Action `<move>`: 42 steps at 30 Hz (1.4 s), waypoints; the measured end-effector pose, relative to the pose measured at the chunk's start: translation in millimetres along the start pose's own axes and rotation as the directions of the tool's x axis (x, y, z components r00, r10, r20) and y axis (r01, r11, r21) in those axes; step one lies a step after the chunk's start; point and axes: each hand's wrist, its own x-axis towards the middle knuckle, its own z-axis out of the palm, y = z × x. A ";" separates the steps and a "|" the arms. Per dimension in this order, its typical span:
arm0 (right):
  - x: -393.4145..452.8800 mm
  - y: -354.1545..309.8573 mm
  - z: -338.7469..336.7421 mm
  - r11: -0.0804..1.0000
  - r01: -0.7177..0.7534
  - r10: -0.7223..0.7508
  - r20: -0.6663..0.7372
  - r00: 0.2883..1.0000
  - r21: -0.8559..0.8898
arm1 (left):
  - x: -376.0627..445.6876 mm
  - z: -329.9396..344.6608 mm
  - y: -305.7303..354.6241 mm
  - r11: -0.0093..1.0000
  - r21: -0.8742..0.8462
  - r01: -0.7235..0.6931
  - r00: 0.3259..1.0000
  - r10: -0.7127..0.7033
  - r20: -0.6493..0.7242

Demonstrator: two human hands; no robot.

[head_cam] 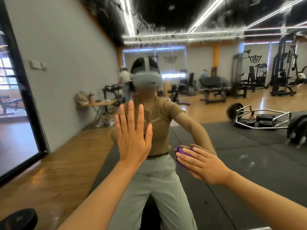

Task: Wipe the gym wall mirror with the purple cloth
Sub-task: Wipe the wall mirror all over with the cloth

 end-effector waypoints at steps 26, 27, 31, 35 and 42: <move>-59.0 -4.6 -3.3 0.946 -0.324 0.324 -0.006 0.946 -0.017 | -0.7 6.5 19.6 0.998 0.025 0.058 0.998 -0.058 0.008; -50.9 1.5 -5.0 0.939 -0.344 0.344 -0.022 0.939 -0.007 | -1.1 6.8 19.3 0.998 0.025 0.059 0.998 -0.059 0.008; 8.0 48.8 -19.1 0.820 -0.567 0.571 -0.144 0.808 0.072 | -1.4 8.4 20.3 0.997 0.031 0.066 0.998 -0.066 0.008; 73.1 106.6 -39.3 0.728 -0.674 0.682 -0.228 0.695 0.121 | -1.0 10.0 20.1 0.996 0.065 0.060 0.998 -0.060 0.001; 96.4 126.4 -47.3 0.686 -0.700 0.724 -0.275 0.633 0.195 | -2.0 11.0 18.6 0.996 0.076 0.054 0.999 -0.054 -0.004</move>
